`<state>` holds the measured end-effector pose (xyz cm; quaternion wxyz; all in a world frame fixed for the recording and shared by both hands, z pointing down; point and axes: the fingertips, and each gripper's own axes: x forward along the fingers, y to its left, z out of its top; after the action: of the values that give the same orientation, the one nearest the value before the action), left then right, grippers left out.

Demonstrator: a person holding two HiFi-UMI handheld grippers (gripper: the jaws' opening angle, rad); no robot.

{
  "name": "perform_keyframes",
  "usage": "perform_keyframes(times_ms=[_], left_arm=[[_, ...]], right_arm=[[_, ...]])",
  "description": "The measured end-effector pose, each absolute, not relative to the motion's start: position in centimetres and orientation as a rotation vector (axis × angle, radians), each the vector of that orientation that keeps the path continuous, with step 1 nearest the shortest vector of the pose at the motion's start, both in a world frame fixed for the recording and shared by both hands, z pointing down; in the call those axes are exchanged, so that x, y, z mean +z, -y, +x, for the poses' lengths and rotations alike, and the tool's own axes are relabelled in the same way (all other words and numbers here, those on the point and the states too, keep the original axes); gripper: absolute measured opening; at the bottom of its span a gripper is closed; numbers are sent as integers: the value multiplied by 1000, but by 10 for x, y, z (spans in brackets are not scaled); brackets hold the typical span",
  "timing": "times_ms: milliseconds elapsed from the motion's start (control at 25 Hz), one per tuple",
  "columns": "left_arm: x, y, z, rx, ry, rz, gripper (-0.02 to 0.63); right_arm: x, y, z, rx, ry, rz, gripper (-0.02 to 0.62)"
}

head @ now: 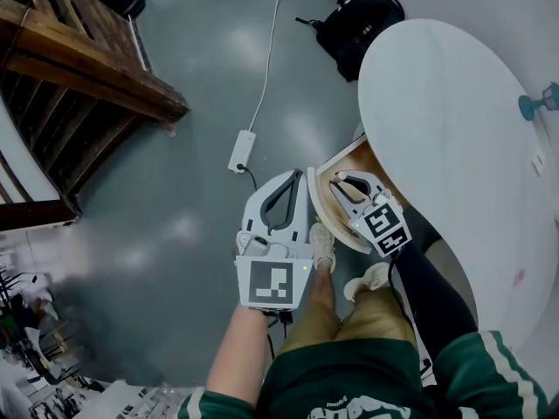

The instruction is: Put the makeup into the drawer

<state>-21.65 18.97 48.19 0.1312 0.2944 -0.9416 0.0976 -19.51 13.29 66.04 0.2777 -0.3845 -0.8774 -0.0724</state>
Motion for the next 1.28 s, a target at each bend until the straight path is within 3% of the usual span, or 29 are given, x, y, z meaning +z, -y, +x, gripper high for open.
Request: perform_keyframes(times_ms=[520, 1280], left_arm=[[513, -205, -215, 271, 2679, 806, -1], [536, -219, -214, 229, 2639, 794, 0]], right_arm=[[778, -119, -161, -410, 1848, -1058, 77], [847, -118, -158, -283, 1620, -850, 81]])
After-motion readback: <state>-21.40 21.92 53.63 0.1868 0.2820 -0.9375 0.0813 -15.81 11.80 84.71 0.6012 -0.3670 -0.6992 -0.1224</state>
